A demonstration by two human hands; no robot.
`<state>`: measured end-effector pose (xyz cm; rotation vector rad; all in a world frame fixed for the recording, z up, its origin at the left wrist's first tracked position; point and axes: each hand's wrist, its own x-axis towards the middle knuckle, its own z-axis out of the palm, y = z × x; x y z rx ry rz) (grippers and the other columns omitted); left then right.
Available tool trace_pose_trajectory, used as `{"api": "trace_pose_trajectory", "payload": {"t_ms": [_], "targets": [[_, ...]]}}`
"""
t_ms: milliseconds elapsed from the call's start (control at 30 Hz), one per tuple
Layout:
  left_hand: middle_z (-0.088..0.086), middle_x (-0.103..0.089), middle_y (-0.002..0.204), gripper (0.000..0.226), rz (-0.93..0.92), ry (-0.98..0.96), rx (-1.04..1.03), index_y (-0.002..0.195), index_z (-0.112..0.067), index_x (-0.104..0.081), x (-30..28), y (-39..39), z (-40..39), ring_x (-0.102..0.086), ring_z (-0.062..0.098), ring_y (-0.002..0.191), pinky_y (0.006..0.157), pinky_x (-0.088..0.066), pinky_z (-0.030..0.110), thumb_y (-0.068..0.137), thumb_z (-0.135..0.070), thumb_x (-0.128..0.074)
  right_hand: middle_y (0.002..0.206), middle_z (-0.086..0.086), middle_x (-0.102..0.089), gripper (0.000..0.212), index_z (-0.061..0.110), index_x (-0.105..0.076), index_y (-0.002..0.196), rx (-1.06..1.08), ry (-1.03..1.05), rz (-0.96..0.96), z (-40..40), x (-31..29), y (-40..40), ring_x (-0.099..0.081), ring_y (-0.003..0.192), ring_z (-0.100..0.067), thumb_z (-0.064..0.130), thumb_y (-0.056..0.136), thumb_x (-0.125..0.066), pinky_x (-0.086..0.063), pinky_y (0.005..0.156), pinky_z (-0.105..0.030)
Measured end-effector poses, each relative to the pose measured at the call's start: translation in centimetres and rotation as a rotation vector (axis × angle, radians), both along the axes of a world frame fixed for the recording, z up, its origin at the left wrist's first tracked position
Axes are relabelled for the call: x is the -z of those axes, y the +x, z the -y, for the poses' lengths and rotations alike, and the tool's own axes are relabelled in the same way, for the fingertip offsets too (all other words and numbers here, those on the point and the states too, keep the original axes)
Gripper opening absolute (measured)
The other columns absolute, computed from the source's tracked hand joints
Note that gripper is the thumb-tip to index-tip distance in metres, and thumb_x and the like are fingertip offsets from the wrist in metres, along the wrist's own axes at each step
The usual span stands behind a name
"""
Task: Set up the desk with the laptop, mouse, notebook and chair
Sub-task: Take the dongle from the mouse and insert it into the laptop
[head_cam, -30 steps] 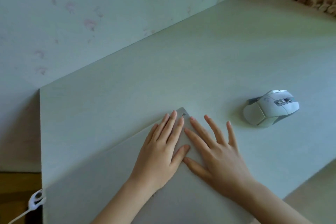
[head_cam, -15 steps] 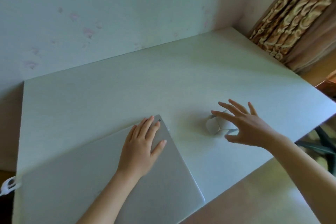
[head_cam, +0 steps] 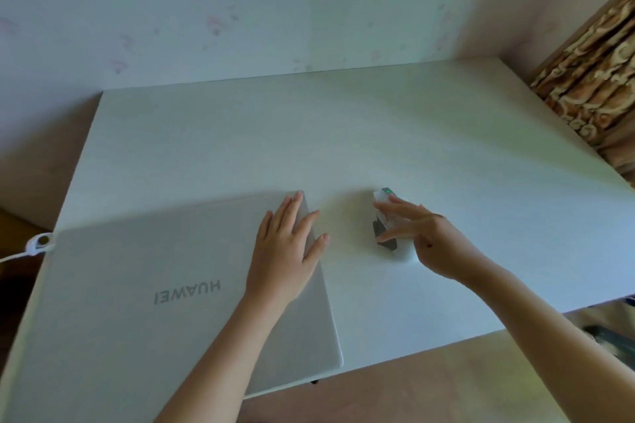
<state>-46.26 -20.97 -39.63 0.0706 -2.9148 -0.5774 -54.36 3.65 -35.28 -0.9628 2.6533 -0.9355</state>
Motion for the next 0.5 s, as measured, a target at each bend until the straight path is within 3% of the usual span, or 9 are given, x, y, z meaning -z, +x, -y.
{"api": "trace_pose_trajectory", "payload": {"t_ms": [100,200,267,367,433,500], "targets": [[0.005,-0.03,0.156,0.054,-0.015,0.0,-0.005,0.128,-0.022,-0.057,0.0,0.0,-0.1,-0.024,0.02,0.145,0.115,-0.018,0.04,0.093,-0.053,-0.03,0.145,0.014,-0.041,0.031,0.035,-0.067,0.109,0.424,-0.16,-0.009,1.8,0.5,1.2,-0.038,0.135,-0.011,0.018,0.083,-0.063,-0.044,0.099,-0.045],[0.006,-0.029,0.157,0.056,-0.011,0.001,-0.003,0.13,-0.021,-0.056,-0.1,-0.1,-0.1,-0.023,0.021,0.145,0.115,-0.017,0.041,0.093,-0.054,-0.029,0.151,0.009,-0.029,0.067,0.04,-0.047,0.131,0.524,0.143,0.042,3.4,0.4,1.7,-0.047,0.125,-0.021,0.049,0.07,-0.074,-0.047,0.093,-0.042],[0.007,-0.027,0.157,0.058,-0.009,-0.016,0.004,0.132,-0.021,-0.055,0.0,0.0,-0.1,-0.022,0.021,0.146,0.116,-0.017,0.042,0.093,-0.055,-0.028,0.15,0.006,-0.032,0.064,0.038,-0.046,0.132,0.494,0.203,0.005,4.4,0.4,2.0,-0.048,0.123,-0.026,0.044,0.074,-0.072,-0.045,0.088,-0.039],[0.009,-0.028,0.156,0.06,0.003,-0.042,0.009,0.134,-0.02,-0.054,0.0,0.0,-0.2,-0.024,0.023,0.145,0.115,-0.02,0.045,0.093,-0.054,-0.027,0.14,0.008,-0.045,0.049,0.034,-0.057,0.123,0.529,0.11,-0.025,5.0,0.6,2.1,-0.056,0.111,-0.025,0.032,0.076,-0.071,-0.045,0.083,-0.035],[0.009,-0.028,0.156,0.061,0.021,-0.076,0.013,0.138,-0.02,-0.05,-0.2,0.1,-0.3,-0.024,0.024,0.145,0.114,-0.022,0.051,0.094,-0.055,-0.025,0.126,0.01,-0.055,0.04,0.033,-0.064,0.113,0.561,-0.075,0.043,5.3,0.3,2.1,-0.061,0.1,-0.018,0.026,0.074,-0.073,-0.051,0.081,-0.034],[0.007,-0.028,0.157,0.062,0.006,-0.09,0.02,0.143,-0.02,-0.041,-0.8,0.7,-0.6,-0.023,0.023,0.145,0.114,-0.021,0.057,0.095,-0.056,-0.024,0.107,0.01,-0.064,0.033,0.031,-0.068,0.105,0.602,-0.441,0.3,5.5,-0.4,2.1,-0.065,0.09,-0.012,0.019,0.075,-0.073,-0.054,0.077,-0.033]]}}
